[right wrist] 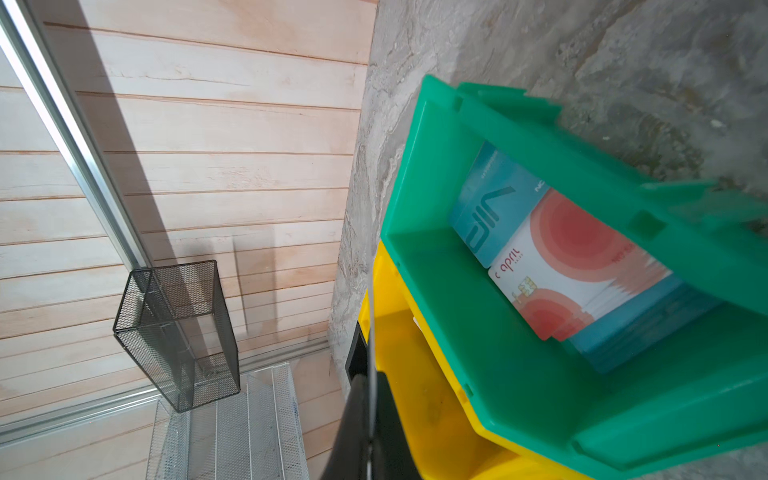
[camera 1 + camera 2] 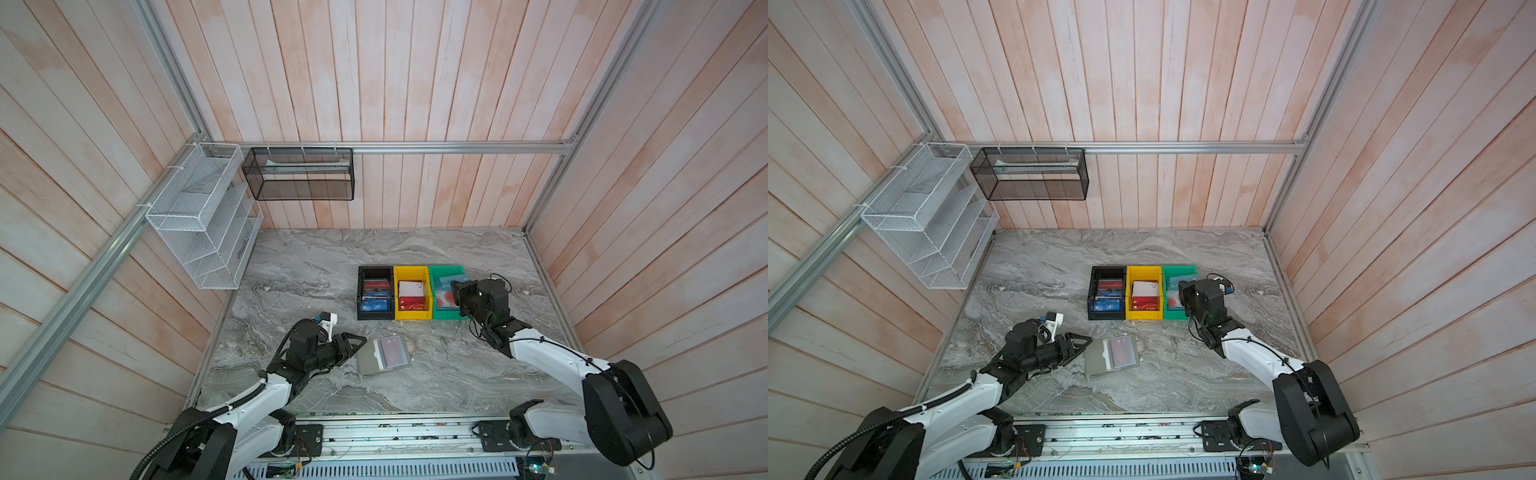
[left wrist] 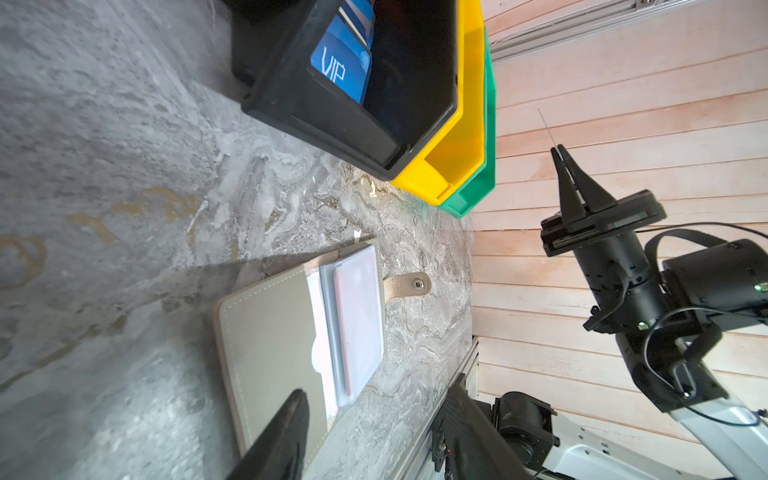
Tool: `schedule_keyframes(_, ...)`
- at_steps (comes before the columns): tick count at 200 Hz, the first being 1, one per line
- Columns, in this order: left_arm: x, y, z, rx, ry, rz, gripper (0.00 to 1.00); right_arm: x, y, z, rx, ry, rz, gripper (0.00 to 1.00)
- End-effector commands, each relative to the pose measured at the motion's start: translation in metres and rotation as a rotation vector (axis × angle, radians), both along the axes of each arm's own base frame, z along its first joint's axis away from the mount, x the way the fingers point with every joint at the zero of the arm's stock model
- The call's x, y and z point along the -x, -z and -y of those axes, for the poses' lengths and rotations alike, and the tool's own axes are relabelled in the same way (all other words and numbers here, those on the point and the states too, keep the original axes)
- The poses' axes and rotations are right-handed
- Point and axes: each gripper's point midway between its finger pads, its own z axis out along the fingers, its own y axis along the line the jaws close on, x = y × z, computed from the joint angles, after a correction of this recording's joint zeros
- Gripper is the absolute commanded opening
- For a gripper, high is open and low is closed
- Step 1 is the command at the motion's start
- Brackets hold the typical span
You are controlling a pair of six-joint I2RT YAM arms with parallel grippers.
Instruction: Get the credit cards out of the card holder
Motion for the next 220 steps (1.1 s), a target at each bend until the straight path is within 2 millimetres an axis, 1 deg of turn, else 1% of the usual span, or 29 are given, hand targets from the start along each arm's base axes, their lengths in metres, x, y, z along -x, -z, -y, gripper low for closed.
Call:
schedule_keyframes(1,-0.005,-0.003,0.000,-0.010,-0.007,0.032,0.56,-0.005,0.003,0.002,-0.065,0.029,0.018,0.00)
schedule_keyframes(32,-0.005,-0.001,-0.001,-0.008,-0.011,0.030,0.56,-0.012,0.014,0.005,-0.040,0.043,0.001,0.00)
schedule_keyframes(54,-0.004,0.001,-0.001,-0.007,-0.010,0.026,0.56,-0.015,0.021,0.003,-0.049,0.044,-0.016,0.00)
schedule_keyframes(109,-0.003,0.002,-0.001,-0.005,-0.014,0.022,0.56,-0.026,0.031,0.004,-0.065,0.078,-0.023,0.00)
schedule_keyframes(164,-0.003,0.004,-0.002,-0.007,-0.015,0.017,0.56,-0.036,0.042,0.000,-0.106,0.099,-0.057,0.00)
schedule_keyframes(220,-0.003,0.004,-0.002,-0.006,-0.019,0.019,0.56,-0.050,0.040,0.002,-0.094,0.125,-0.038,0.00)
